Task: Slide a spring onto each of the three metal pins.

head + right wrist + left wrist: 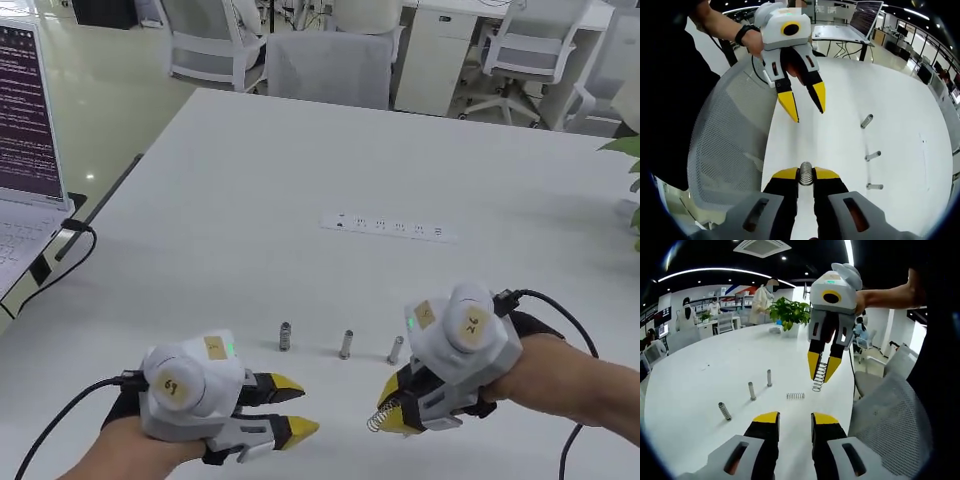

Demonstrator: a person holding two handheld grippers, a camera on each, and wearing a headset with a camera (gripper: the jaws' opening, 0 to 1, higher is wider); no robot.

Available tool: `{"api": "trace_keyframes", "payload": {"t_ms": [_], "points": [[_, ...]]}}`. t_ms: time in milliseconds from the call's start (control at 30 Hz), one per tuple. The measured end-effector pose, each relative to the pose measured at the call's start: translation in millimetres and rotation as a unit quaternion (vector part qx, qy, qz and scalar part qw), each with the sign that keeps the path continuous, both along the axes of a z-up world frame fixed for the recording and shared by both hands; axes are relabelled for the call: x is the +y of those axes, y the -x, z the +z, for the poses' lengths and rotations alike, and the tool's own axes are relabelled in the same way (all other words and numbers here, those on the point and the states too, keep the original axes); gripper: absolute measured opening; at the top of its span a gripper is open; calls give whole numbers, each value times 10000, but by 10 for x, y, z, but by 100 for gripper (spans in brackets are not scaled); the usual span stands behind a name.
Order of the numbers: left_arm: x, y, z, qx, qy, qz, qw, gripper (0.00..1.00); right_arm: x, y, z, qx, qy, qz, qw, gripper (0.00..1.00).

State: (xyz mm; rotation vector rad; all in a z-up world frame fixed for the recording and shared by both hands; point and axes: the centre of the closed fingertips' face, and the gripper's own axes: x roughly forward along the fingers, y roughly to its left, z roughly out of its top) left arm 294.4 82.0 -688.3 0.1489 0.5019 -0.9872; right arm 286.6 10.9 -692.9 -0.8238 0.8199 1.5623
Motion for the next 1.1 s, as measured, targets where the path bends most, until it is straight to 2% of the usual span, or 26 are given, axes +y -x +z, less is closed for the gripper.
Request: {"api": "trace_keyframes", "payload": {"t_ms": [433,767,1100], "points": [[330,-30,-61,95,-86,453,9989,27,-46,-139,-56,-98,70,-264,9996,8],[507,30,-130,191,-159,686,9973,33,-74,-218,-96,-102,92,-469,9988,8],[715,39,-183,255,-213,995,9945,42,-94,-253,-153,-94,149,-517,9985,8]]}}
